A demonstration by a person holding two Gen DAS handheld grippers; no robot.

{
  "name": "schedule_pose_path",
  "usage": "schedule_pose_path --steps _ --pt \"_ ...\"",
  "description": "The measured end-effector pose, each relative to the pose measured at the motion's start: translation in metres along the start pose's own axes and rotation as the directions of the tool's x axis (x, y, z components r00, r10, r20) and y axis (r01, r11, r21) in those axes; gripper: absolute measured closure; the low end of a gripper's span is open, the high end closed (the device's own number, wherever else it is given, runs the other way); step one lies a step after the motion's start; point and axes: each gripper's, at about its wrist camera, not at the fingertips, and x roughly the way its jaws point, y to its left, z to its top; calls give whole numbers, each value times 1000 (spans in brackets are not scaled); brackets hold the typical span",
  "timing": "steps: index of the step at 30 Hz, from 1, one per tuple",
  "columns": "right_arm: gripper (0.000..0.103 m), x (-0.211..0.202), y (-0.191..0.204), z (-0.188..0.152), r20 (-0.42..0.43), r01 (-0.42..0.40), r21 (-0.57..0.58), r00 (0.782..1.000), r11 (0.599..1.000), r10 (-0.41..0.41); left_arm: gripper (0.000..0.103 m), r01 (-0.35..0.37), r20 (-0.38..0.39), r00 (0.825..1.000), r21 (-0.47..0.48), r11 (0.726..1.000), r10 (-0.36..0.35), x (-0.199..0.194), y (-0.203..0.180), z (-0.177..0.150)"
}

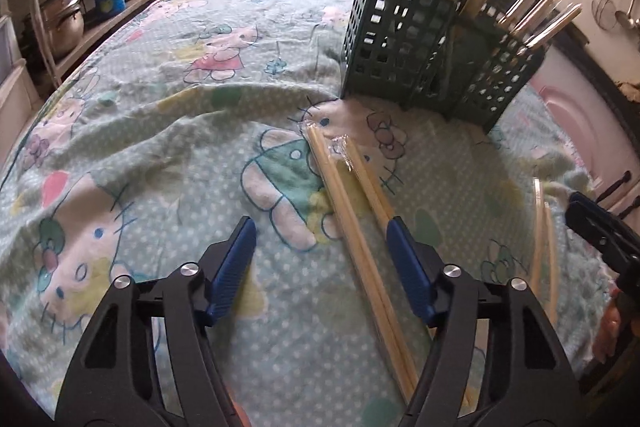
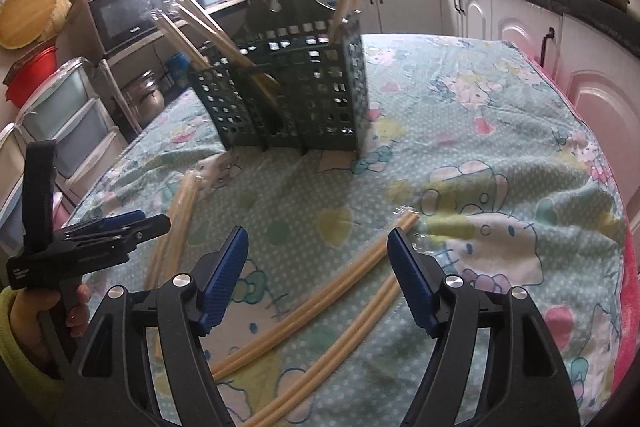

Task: Organize utensils
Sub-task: 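Lower both tools onto the loose chopsticks and close each on one, then lift the chopstick with the left tool while the right tool lifts its chopstick toward the caddy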

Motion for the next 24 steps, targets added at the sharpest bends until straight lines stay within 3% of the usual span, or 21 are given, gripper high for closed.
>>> schedule_pose_path --steps 8,12,16,24 --pt "33 9 -24 6 -44 17 58 999 998 -15 58 -4 0 1000 -44 999 4 15 4 23" --pt "33 21 -32 13 -89 -1 66 996 998 6 61 14 -4 1000 -74 997 -14 22 12 33" --pt "33 35 -40 18 -144 31 73 989 997 -20 70 21 -11 1000 -98 995 -23 25 19 40" --pt "42 56 -39 21 -191 43 57 981 997 -32 70 42 -17 999 -102 994 -44 33 27 49"
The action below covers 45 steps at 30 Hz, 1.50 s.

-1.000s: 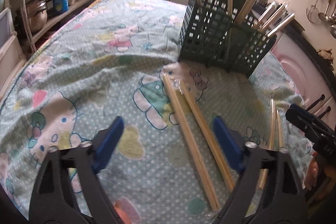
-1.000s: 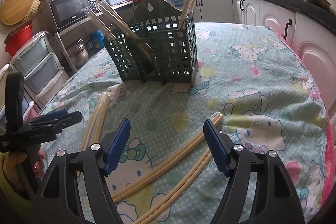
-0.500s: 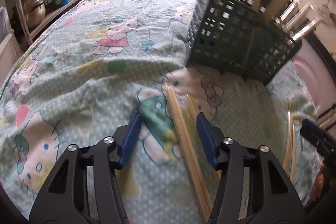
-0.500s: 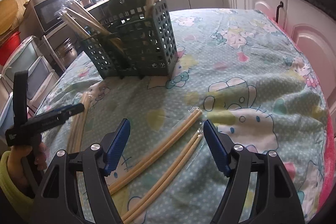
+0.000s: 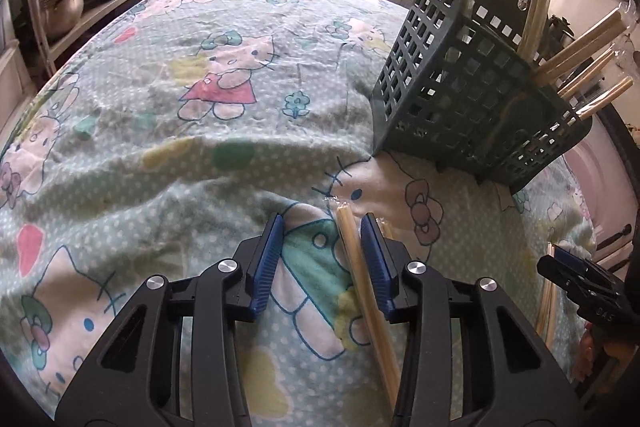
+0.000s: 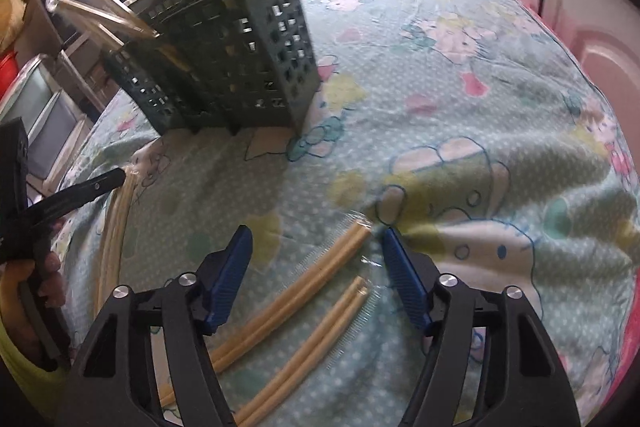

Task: Organize utensils
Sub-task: 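Lift the chopstick with the left tool while the right tool lifts its chopstick toward the caddy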

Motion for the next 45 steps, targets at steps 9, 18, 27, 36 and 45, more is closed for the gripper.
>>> schedule_pose_path --steps 9,18,27,36,45 --pt "54 8 19 5 -3 38 -54 999 998 -38 70 -9 -6 1000 14 1000 9 8 -2 9" --pt "80 14 42 8 -6 50 -115 999 992 -51 75 -33 3 999 66 997 33 9 -5 7" --pt "92 7 71 16 5 -42 -173 999 984 44 93 51 -8 999 1 999 -51 2 13 3" --pt "94 -26 104 15 98 -115 -202 986 973 136 99 194 15 981 -97 976 -193 -27 29 -6" --pt "96 -68 110 15 206 -149 -203 960 968 191 101 251 153 958 -49 967 -241 -92 12 -3"
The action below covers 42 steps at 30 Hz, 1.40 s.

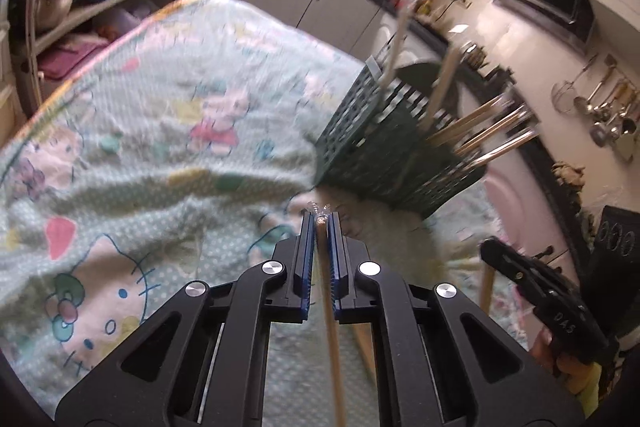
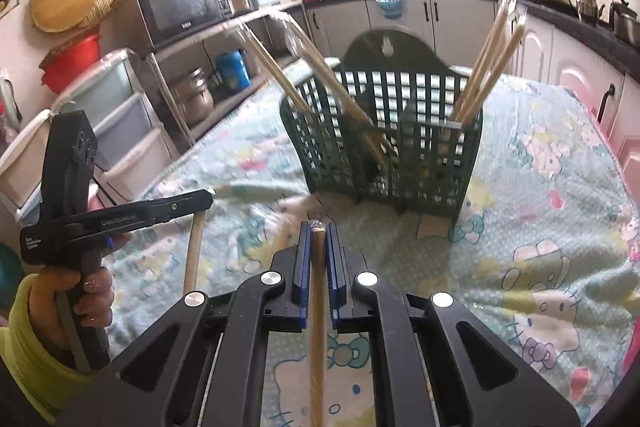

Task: Organize utensils
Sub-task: 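Lift the chopstick with the left tool while the right tool lifts its chopstick toward the caddy, then lower the left tool's chopstick into the caddy while the right tool inserts its chopstick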

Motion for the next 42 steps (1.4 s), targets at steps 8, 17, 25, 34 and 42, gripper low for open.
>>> schedule_pose_path --steps 8,17,25,34,42 --pt "96 -27 3 13 78 -4 -12 997 1000 5 101 25 114 993 77 997 -33 -36 -37 18" --pt "96 -55 -4 25 162 3 -3 987 1000 -3 101 40 177 982 157 987 -68 -56 -73 40" --pt "96 -75 -7 41 233 18 -7 972 1000 -16 101 48 218 971 221 974 -97 -65 -102 61" --pt "96 -91 -12 68 313 55 -7 948 998 -50 101 -8 321 943 283 959 -87 -79 -133 93" --pt "96 -93 -21 88 356 91 -1 930 996 -85 101 -75 402 914 306 949 -57 -80 -147 123"
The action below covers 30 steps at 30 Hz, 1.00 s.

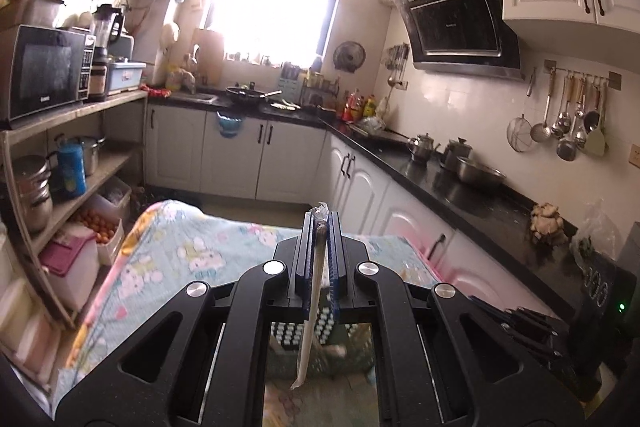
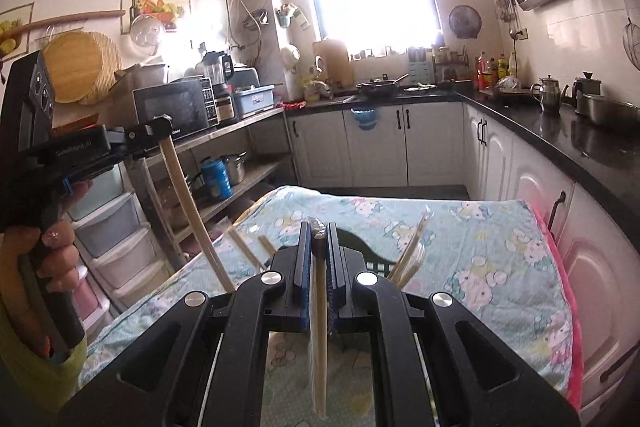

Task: Organize utensils
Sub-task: 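Lower the left tool's chopstick into the caddy while the right tool inserts its chopstick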

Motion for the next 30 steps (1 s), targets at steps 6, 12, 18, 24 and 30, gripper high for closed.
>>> schedule_pose_path --steps 6,12,18,24,30 --pt "96 5 -4 21 56 15 -1 998 1000 -14 101 -50 42 998 -18 999 50 19 10 15" --pt "96 13 -6 44 124 27 2 992 1000 -27 101 -82 70 994 -35 996 84 34 17 17" --pt "96 25 -8 58 178 39 9 983 999 -40 101 -77 76 994 -59 995 81 49 23 11" --pt "96 41 -3 56 250 99 -55 965 994 -83 101 -57 63 996 -69 996 62 64 26 -1" --pt "96 61 -7 48 252 92 -46 965 995 -78 101 -44 46 998 -81 996 48 75 30 -18"
